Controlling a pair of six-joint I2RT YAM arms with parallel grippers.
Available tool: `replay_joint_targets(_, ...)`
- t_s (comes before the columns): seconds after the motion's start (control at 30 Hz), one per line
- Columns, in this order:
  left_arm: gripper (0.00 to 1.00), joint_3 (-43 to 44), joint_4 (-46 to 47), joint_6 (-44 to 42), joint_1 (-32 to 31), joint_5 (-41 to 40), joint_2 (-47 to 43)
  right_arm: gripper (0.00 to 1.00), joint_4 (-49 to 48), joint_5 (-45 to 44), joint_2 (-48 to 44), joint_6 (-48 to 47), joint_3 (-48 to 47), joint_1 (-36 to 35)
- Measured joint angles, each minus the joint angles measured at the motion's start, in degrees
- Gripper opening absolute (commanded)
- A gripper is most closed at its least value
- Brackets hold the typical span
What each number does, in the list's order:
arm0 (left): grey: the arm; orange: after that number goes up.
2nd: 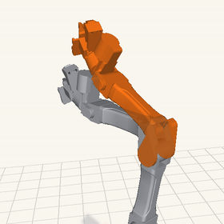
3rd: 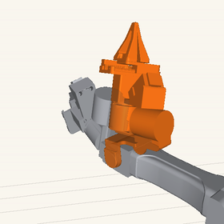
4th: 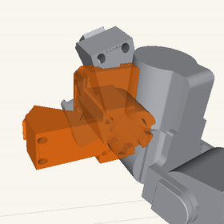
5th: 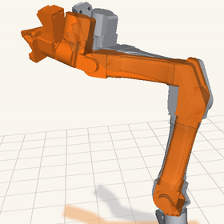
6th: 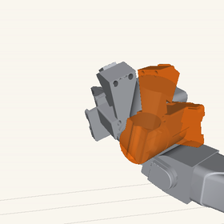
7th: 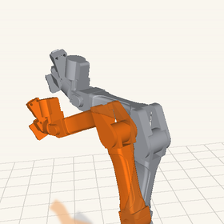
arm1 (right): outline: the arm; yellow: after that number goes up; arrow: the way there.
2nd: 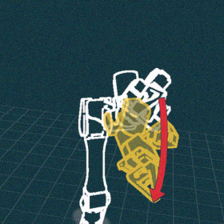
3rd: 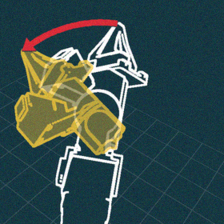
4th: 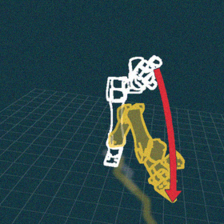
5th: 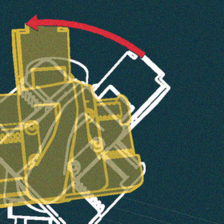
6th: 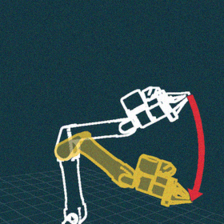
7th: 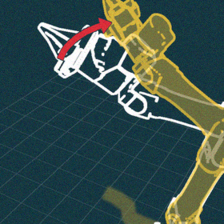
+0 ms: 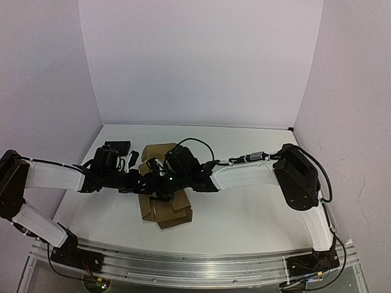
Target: Fold the paper box
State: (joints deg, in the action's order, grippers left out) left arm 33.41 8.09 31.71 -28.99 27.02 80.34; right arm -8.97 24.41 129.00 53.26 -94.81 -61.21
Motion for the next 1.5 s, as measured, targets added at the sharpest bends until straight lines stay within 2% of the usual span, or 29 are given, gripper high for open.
replay_joint_targets(0.27, 0.00, -0.08, -0.03, -0.20, -0.11, 0.95, 0.00, 0.65, 0.99, 2.37, 1.83, -2.97, -1.45, -0.67)
replay_joint_targets(0.4, 0.00, -0.31, -0.03, -1.50, -0.11, 0.85, 0.02, 0.67, 6.04, 1.34, 0.24, -11.33, -1.65, -1.84)
replay_joint_targets(0.5, 0.00, -0.63, 0.36, -2.73, -0.11, 0.99, 0.02, 0.69, 11.76, -1.56, -4.45, -19.70, -1.07, -3.59)
replay_joint_targets(0.67, 0.00, -1.32, 1.06, -4.40, -0.11, 0.97, 0.00, 0.71, 16.31, -10.10, -19.55, -33.99, 5.71, -7.10)
replay_joint_targets(0.77, 0.00, -1.55, 1.60, -4.71, -0.11, 1.12, 0.00, 0.76, 17.77, -20.35, -29.45, -45.02, 12.52, -10.97)
replay_joint_targets(0.87, 0.00, -2.18, 2.41, -4.69, -0.11, 1.38, 0.00, 0.78, 19.17, -32.17, -33.29, -56.09, 18.15, -16.97)
replay_joint_targets(1.03, 0.00, -2.83, 2.41, -4.64, -0.11, 1.53, 0.00, 0.77, 22.60, -47.27, -24.20, -70.07, 21.97, -24.27)
replay_joint_targets(1.2, 0.00, -3.00, 2.50, -4.63, -0.11, 1.77, 0.00, 0.64, 23.40, -57.46, -13.62, -79.06, 20.67, -23.79)
replay_joint_targets(1.37, 0.00, -3.08, 2.48, -4.67, -0.11, 2.72, 0.06, 0.49, 21.13, -60.27, -12.73, -80.24, 20.13, -22.72)
replay_joint_targets(1.5, 0.00, -3.08, 2.60, -4.69, -0.11, 3.88, 0.61, 0.44, 18.85, -60.96, -12.73, -80.03, 20.03, -22.63)
